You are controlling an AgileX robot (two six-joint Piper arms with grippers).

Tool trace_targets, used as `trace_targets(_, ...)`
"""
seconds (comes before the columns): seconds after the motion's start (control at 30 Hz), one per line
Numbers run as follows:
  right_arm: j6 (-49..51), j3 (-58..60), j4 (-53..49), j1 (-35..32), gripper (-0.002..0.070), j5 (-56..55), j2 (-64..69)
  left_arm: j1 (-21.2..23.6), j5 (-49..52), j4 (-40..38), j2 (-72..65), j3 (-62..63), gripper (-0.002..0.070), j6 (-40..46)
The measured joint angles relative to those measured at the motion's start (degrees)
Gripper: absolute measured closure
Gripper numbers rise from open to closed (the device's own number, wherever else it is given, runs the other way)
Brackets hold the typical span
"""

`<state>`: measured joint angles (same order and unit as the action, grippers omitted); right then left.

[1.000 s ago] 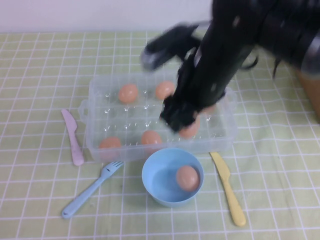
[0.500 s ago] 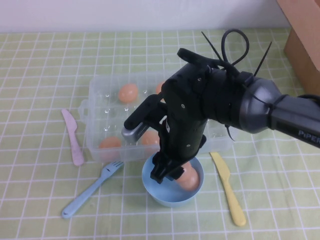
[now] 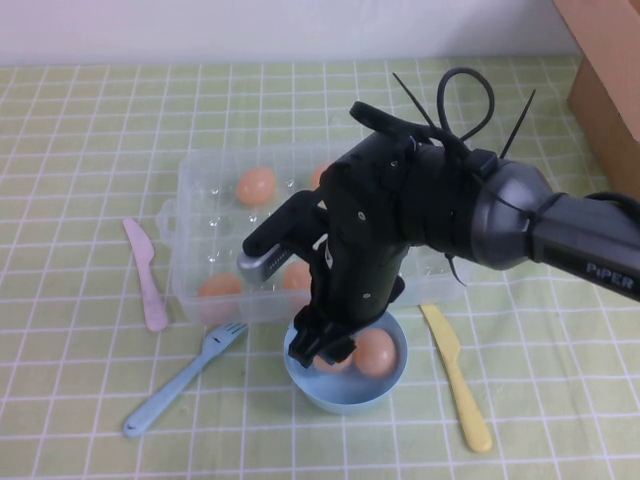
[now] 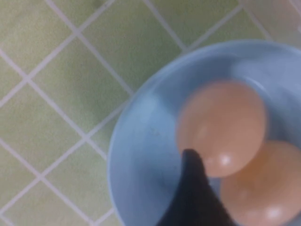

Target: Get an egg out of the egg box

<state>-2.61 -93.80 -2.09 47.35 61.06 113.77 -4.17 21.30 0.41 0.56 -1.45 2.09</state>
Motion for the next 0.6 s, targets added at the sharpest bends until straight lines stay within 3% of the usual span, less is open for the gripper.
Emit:
trace_targets(0.1,1.83,0.00,-0.12,0.00,0.0320,1.55,-1.40,0.00,0.00,0.00,0.00,0.00,0.0679,0.00)
trace_targets(0.3,5.53,5.51,-0.01,0.00,0.0626,-2.55,-13.56,0.00,0.00,0.00,0.00,0.00,0.0679,0.00)
trace_targets(0.4,7.51,13.38,-0.01,0.00,0.0673,-10.09,-23.37,0.00,0.00,0.00,0.00,0.00,0.0679,0.00)
trace_targets(0.6,8.50,33.77,0.23,0.00,0.0689,-28.90,-46.27,0.00,0.00,0.22,0.00,0.00,0.0679,0.00)
